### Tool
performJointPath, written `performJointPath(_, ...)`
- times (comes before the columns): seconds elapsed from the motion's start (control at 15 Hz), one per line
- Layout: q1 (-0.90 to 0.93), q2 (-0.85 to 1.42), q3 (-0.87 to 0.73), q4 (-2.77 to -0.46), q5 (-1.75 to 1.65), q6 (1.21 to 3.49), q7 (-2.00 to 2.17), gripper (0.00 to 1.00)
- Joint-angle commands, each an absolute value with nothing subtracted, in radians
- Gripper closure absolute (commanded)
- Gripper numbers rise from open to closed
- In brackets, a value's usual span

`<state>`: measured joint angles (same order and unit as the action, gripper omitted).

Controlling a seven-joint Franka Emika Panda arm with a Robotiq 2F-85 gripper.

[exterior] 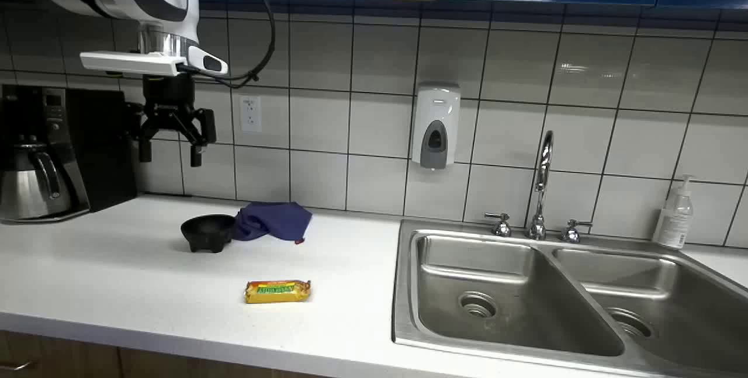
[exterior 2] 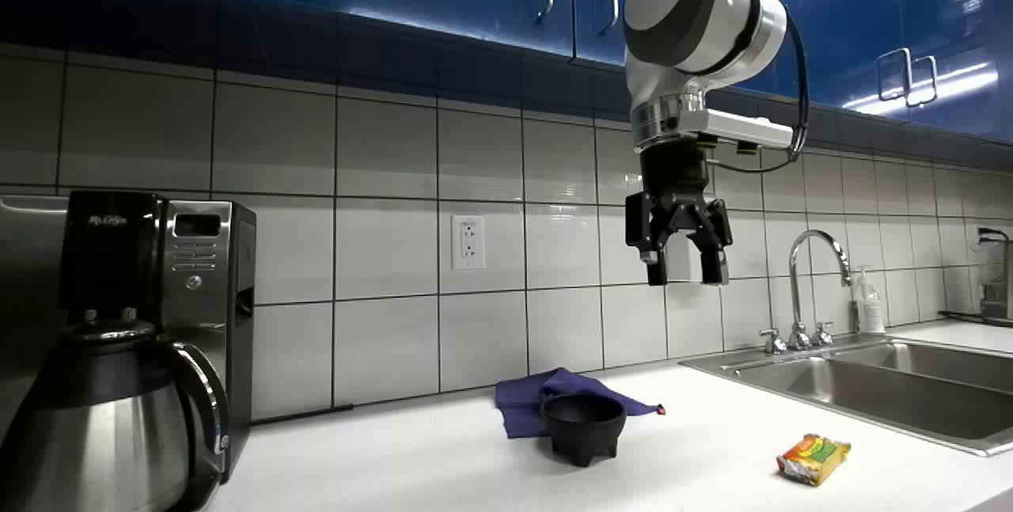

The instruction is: Put the candy bar into the black bowl

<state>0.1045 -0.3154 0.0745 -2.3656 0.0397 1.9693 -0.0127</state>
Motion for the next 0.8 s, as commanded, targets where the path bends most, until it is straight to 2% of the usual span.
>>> performJointPath(0.0,0.101,-0.314,0.078,-2.364,0.041,1.968,-0.013,0.00)
performJointPath(0.47,0.101,-0.314,0.078,-2.364,0.041,1.968,-0.013,0.00)
performJointPath(0.73,0.078,-0.377,0.071,-2.461,0.064,2.069,0.094,0.00)
